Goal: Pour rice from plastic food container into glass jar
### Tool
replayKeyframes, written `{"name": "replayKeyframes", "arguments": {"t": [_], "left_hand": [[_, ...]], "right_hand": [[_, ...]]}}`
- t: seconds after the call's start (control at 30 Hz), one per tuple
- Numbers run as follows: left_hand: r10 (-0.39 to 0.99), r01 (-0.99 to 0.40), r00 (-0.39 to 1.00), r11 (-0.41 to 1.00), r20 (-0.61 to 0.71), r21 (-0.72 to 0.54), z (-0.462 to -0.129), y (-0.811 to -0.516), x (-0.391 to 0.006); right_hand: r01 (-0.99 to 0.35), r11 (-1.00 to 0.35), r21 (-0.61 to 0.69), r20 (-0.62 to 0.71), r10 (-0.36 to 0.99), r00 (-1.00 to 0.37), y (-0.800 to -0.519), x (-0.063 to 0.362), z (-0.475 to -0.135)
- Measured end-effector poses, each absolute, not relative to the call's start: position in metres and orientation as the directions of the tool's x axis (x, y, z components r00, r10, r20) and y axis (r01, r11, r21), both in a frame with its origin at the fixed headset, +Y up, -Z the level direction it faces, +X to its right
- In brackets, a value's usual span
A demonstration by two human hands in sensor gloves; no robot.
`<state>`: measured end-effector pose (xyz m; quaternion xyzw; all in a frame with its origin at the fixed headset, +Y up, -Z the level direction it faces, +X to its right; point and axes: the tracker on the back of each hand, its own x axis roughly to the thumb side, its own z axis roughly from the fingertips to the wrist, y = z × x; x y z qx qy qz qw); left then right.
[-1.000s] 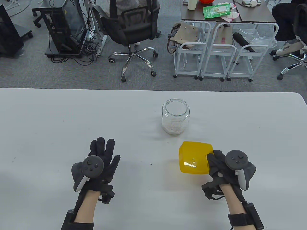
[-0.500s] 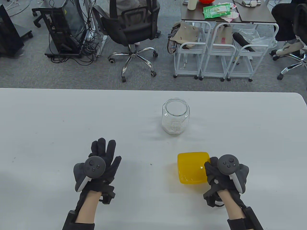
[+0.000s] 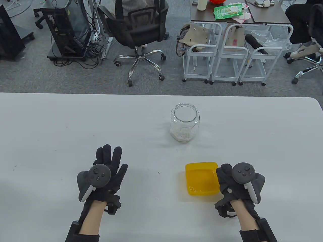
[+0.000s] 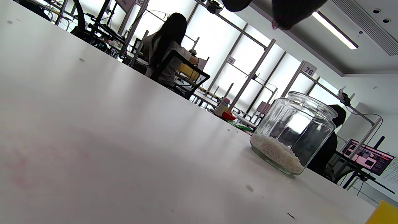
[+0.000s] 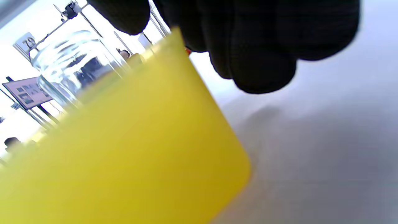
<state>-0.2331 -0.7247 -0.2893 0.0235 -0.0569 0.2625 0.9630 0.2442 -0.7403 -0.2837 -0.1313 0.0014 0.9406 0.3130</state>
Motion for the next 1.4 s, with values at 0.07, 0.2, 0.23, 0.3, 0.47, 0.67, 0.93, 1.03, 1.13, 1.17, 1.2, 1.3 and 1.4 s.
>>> {"name": "replayKeyframes", "arguments": {"t": [0.07, 0.2, 0.23, 0.3, 0.47, 0.67, 0.93, 1.03, 1.13, 1.17, 1.2, 1.3, 1.4], "left_hand": [[0.501, -0.507, 0.856, 0.862, 0.126, 0.018, -0.289, -0.724, -0.233], [0.496, -0.503, 0.858, 0.864, 0.132, 0.024, -0.289, -0.722, -0.232], [0.494, -0.502, 0.859, 0.864, 0.134, 0.028, -0.288, -0.722, -0.232], [0.494, -0.502, 0.859, 0.864, 0.136, 0.031, -0.288, -0.721, -0.232], [0.488, -0.496, 0.861, 0.868, 0.141, 0.030, -0.288, -0.722, -0.231], [0.485, -0.494, 0.862, 0.869, 0.144, 0.031, -0.289, -0.723, -0.231], [0.485, -0.494, 0.862, 0.869, 0.144, 0.031, -0.289, -0.723, -0.231], [0.485, -0.494, 0.862, 0.869, 0.144, 0.031, -0.289, -0.723, -0.231], [0.483, -0.492, 0.864, 0.870, 0.146, 0.038, -0.288, -0.722, -0.231], [0.482, -0.492, 0.864, 0.870, 0.146, 0.039, -0.288, -0.722, -0.232], [0.483, -0.493, 0.864, 0.869, 0.145, 0.040, -0.288, -0.722, -0.232], [0.483, -0.493, 0.864, 0.869, 0.144, 0.041, -0.288, -0.722, -0.232], [0.482, -0.491, 0.864, 0.870, 0.144, 0.039, -0.288, -0.722, -0.232]], "right_hand": [[-0.589, -0.797, -0.133, -0.201, 0.604, -0.771, -0.732, 0.249, -0.282], [-0.543, -0.800, -0.256, -0.129, 0.585, -0.801, -0.717, 0.257, -0.278], [-0.525, -0.803, -0.281, -0.106, 0.570, -0.815, -0.712, 0.259, -0.277], [-0.498, -0.800, -0.336, -0.071, 0.548, -0.833, -0.707, 0.261, -0.275], [-0.366, -0.829, -0.424, 0.001, 0.404, -0.915, -0.696, 0.263, -0.270], [-0.273, -0.865, -0.422, 0.002, 0.300, -0.954, -0.696, 0.261, -0.270], [-0.240, -0.890, -0.388, -0.023, 0.270, -0.963, -0.701, 0.262, -0.273], [-0.240, -0.895, -0.375, -0.027, 0.269, -0.963, -0.703, 0.262, -0.274], [-0.240, -0.899, -0.366, -0.028, 0.268, -0.963, -0.703, 0.261, -0.275], [-0.241, -0.899, -0.365, -0.028, 0.269, -0.963, -0.703, 0.261, -0.275], [-0.241, -0.901, -0.362, -0.027, 0.269, -0.963, -0.703, 0.261, -0.275], [-0.242, -0.902, -0.358, -0.024, 0.268, -0.963, -0.703, 0.260, -0.275], [-0.244, -0.905, -0.349, -0.025, 0.270, -0.963, -0.703, 0.260, -0.275]]}}
